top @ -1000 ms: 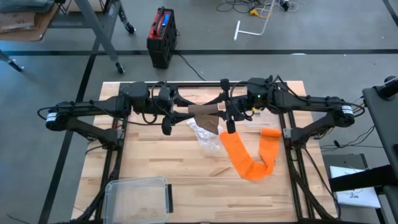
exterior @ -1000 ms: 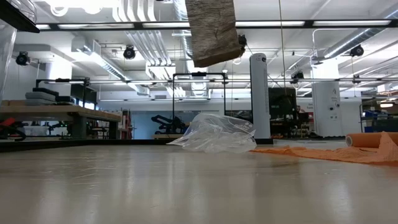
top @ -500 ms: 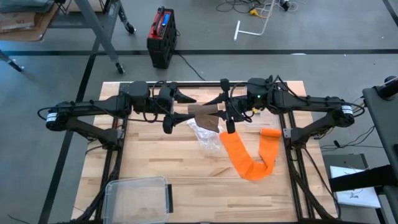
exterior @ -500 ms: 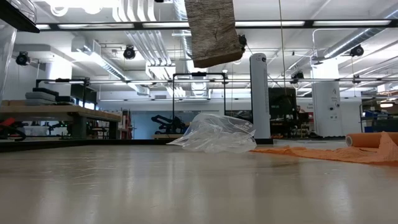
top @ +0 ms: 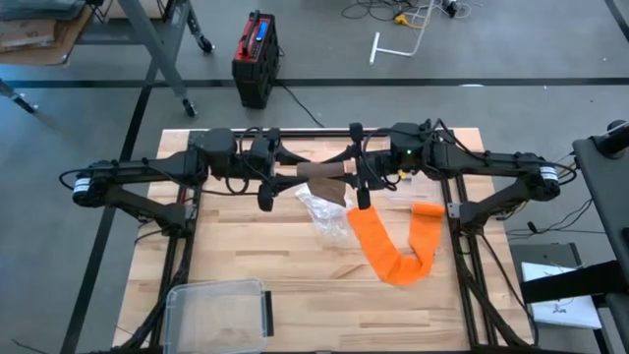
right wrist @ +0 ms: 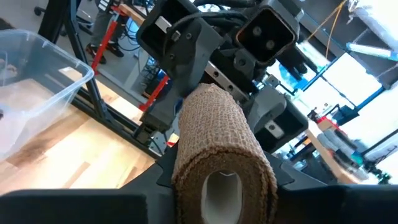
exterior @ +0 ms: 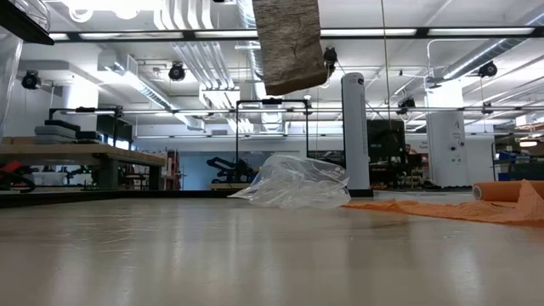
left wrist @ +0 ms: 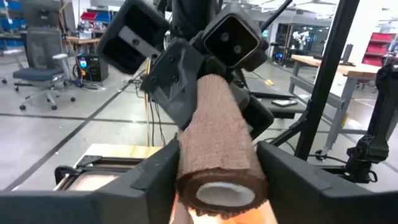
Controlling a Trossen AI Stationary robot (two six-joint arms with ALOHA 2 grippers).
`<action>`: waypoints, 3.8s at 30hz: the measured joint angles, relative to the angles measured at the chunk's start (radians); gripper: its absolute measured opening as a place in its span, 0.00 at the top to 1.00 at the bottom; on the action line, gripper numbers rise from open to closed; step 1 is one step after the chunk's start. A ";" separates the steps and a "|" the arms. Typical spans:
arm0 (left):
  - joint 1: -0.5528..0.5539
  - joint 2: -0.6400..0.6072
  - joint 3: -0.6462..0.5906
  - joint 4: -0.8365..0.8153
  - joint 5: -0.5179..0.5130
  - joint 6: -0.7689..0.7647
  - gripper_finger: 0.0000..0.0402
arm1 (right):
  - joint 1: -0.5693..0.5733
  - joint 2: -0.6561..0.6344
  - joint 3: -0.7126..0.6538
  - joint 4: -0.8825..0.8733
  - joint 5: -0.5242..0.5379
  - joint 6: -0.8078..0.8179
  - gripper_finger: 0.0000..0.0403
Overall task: Roll bandage
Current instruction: Roll the brown bandage
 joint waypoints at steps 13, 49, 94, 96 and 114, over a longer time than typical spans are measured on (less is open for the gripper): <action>0.001 -0.001 0.001 -0.001 -0.010 0.126 0.84 | 0.000 0.000 0.000 0.000 0.017 0.418 0.59; -0.035 0.001 0.001 -0.030 -0.190 0.298 0.63 | -0.004 -0.002 0.000 0.016 0.045 1.025 0.73; -0.010 0.025 0.000 -0.007 -0.106 0.458 0.73 | -0.003 -0.001 0.001 0.044 0.023 1.343 0.45; -0.010 0.025 0.000 -0.002 -0.108 0.487 0.73 | -0.003 -0.001 0.001 0.044 0.022 1.344 0.44; -0.008 0.023 0.000 0.071 -0.126 0.366 0.79 | -0.002 -0.001 0.000 0.054 0.038 1.239 0.44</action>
